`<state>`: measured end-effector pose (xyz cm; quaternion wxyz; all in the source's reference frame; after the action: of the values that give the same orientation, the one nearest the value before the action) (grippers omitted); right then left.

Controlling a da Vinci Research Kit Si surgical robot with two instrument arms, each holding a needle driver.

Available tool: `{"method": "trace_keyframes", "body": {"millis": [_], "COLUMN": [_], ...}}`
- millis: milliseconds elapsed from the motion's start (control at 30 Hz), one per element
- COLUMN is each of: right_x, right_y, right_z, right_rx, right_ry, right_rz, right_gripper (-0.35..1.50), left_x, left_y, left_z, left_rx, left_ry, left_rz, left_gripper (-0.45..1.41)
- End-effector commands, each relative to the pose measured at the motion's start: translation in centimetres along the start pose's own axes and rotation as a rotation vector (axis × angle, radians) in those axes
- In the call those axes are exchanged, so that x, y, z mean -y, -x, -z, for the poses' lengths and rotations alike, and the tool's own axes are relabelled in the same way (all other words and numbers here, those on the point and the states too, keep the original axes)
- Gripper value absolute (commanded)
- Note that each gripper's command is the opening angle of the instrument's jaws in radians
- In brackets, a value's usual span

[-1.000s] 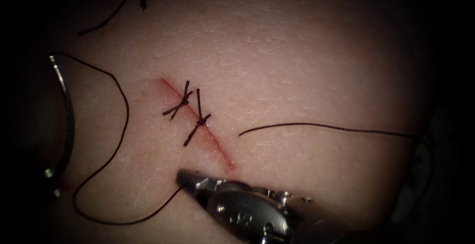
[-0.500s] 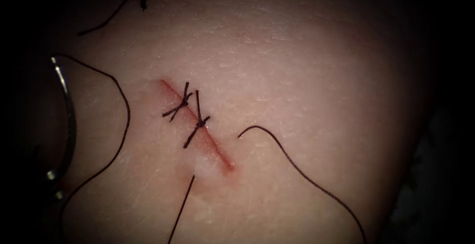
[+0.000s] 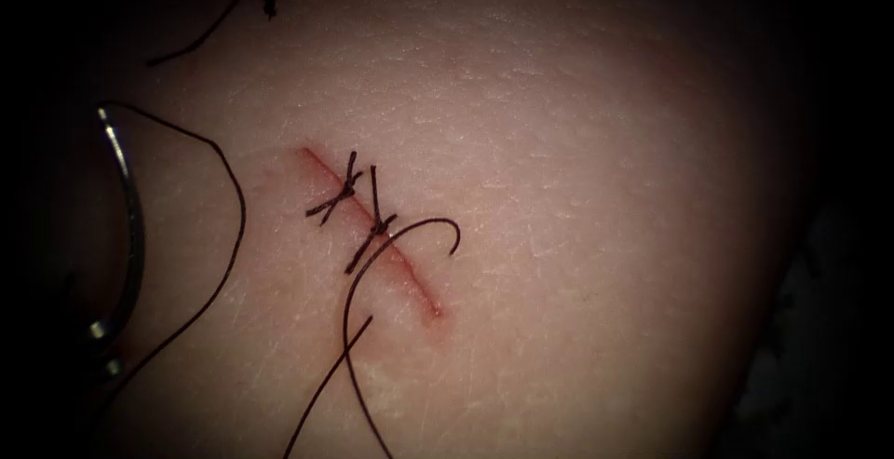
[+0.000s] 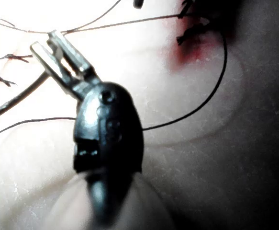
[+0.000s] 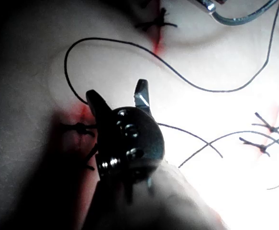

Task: Wound Closure

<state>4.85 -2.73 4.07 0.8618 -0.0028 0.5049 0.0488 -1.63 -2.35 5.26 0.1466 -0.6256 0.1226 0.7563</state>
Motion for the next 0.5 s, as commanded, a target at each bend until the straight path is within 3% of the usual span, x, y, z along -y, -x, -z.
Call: {"method": "trace_keyframes", "body": {"millis": [33, 200, 500], "right_x": [0.00, -0.03, -0.49], "right_y": [0.09, 0.16, 0.40], "right_z": [-0.01, 0.13, -0.23], "right_rx": [0.002, 0.013, 0.082], "right_ry": [-0.002, 0.008, 0.081], "right_rz": [-0.003, -0.003, 0.053], "right_gripper": [1.28, 1.26, 1.26], "left_x": [-0.09, -0.09, -0.12], "left_y": [0.08, 0.08, 0.09], "left_z": [-0.01, -0.01, -0.02], "left_rx": [0.002, 0.002, 0.006], "left_ry": [0.002, 0.001, 0.004], "left_rz": [0.003, 0.002, 0.000], "left_gripper": [-0.45, -0.45, -0.45]}}
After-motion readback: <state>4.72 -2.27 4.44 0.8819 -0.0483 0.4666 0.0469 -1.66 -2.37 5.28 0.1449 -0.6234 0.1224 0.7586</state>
